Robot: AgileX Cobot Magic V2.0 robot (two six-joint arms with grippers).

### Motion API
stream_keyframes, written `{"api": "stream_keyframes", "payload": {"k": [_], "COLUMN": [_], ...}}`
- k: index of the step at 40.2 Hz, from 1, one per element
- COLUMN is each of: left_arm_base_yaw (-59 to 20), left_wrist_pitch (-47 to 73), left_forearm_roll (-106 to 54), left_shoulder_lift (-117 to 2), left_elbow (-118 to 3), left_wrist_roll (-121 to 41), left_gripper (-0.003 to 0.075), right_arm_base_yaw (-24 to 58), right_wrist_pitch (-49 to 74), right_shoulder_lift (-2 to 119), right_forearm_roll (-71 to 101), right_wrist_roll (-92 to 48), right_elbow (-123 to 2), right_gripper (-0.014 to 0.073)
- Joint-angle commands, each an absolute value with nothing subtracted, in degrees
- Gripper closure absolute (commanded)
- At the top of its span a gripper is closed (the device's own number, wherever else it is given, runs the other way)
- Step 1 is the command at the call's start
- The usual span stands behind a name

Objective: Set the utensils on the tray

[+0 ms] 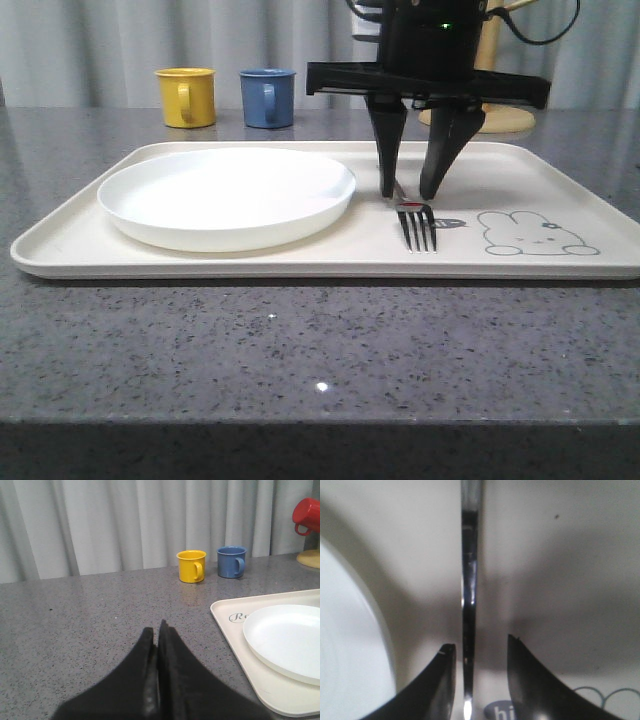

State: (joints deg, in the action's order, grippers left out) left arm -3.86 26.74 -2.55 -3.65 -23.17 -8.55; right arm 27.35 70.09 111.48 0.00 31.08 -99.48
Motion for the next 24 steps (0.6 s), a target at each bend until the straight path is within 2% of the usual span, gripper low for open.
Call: {"api": "stream_keyframes", "payload": {"k": [1, 12, 24], "left_arm_base_yaw": [-4.2, -4.2, -4.2], "left_wrist_pitch": [21.5, 21.5, 21.5], "left_forearm_roll": [-3.1, -3.1, -3.1], "left_shoulder_lift": [-4.4, -4.4, -4.4], "left_elbow": [-24.5, -24.5, -24.5], "left_wrist_roll": [-8.5, -8.5, -8.5], "left_gripper": [0.0738, 0.0738, 0.0738], "right_arm_base_yaw": [27.0, 21.5, 7.3], "right_wrist_pitch": [76.6, 76.7, 76.7], "right_shoulder_lift": [107.3, 102.4, 95.2], "right_forearm_roll": [-3.0, -1.9, -1.2], "right_wrist_roll": [30.4, 23.8, 13.6], "right_elbow": [-102.8, -103.4, -101.7], "right_gripper": [0.0298, 0.0298, 0.0298]}}
